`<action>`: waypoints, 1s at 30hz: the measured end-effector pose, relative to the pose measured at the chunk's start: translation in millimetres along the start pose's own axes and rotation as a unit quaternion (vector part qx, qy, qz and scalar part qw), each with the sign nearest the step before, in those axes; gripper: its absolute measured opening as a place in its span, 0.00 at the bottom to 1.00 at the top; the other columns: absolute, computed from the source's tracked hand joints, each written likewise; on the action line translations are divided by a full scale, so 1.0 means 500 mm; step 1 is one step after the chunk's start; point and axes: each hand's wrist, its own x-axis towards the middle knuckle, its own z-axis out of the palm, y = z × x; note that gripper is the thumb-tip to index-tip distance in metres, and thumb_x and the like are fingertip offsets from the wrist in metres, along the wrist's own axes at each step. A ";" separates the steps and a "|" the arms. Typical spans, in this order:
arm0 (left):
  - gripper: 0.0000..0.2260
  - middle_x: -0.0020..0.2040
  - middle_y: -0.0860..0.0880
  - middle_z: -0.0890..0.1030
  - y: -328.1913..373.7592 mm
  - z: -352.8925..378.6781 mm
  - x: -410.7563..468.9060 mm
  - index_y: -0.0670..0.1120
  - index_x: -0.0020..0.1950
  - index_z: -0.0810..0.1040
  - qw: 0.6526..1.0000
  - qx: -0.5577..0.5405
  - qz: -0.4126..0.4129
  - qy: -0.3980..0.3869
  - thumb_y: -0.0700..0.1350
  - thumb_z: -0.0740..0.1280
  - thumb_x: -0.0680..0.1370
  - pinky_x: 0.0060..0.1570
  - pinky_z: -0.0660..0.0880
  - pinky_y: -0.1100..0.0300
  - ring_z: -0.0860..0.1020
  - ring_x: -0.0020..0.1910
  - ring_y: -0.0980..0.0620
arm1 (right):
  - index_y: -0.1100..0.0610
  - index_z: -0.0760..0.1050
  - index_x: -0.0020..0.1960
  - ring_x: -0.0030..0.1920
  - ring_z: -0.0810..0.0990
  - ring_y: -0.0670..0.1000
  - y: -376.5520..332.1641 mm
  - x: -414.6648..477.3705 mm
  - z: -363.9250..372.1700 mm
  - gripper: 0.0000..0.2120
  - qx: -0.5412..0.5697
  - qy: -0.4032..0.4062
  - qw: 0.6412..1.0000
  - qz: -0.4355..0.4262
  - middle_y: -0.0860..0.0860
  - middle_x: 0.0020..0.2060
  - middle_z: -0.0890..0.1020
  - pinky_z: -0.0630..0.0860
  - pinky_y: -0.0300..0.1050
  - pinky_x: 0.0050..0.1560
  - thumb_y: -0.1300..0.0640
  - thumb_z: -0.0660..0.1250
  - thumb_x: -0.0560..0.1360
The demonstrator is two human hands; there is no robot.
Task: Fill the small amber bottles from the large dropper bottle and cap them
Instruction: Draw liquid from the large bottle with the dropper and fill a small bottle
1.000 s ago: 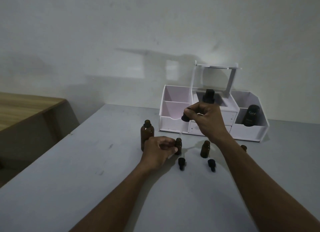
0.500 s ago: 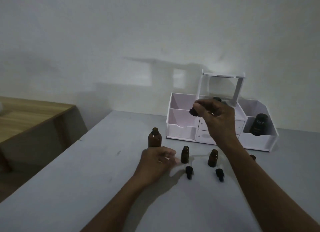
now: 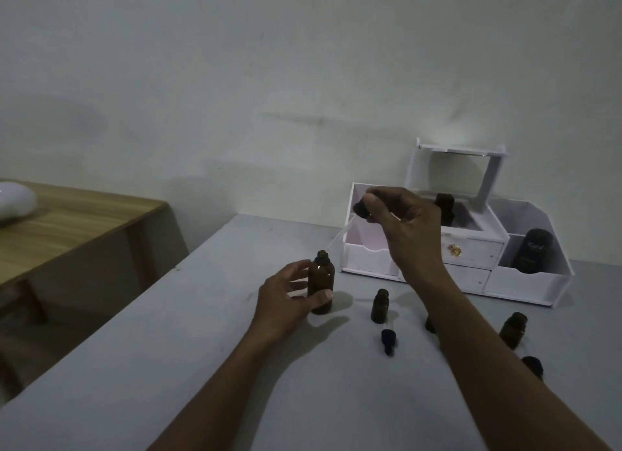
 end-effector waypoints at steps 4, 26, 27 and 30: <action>0.24 0.54 0.55 0.83 -0.015 -0.003 0.009 0.55 0.61 0.78 0.999 -0.037 0.015 -0.018 0.46 0.80 0.67 0.53 0.78 0.64 0.81 0.54 0.57 | 0.55 0.83 0.53 0.45 0.86 0.45 0.004 0.004 0.010 0.07 -0.008 -0.013 1.000 -0.001 0.46 0.43 0.86 0.82 0.41 0.52 0.57 0.72 0.76; 0.19 0.48 0.65 0.80 -0.018 -0.010 0.001 0.60 0.57 0.77 0.998 -0.049 0.035 -0.020 0.46 0.77 0.71 0.40 0.74 0.76 0.80 0.46 0.68 | 0.52 0.84 0.50 0.42 0.81 0.35 0.082 -0.044 0.088 0.05 -0.134 -0.153 0.979 0.035 0.42 0.42 0.83 0.72 0.22 0.43 0.54 0.72 0.76; 0.19 0.48 0.66 0.80 -0.017 -0.010 0.001 0.60 0.56 0.77 0.998 -0.052 0.035 -0.020 0.45 0.77 0.71 0.39 0.74 0.76 0.80 0.45 0.69 | 0.52 0.84 0.49 0.41 0.80 0.34 0.081 -0.043 0.089 0.04 -0.134 -0.151 0.979 0.035 0.41 0.41 0.83 0.72 0.22 0.42 0.54 0.72 0.76; 0.19 0.45 0.68 0.81 -0.018 -0.010 0.001 0.61 0.55 0.77 0.998 -0.056 0.036 -0.018 0.44 0.77 0.70 0.39 0.73 0.76 0.80 0.45 0.70 | 0.51 0.83 0.45 0.39 0.81 0.35 0.078 -0.042 0.091 0.02 -0.132 -0.145 0.980 0.036 0.39 0.37 0.82 0.72 0.24 0.41 0.56 0.72 0.76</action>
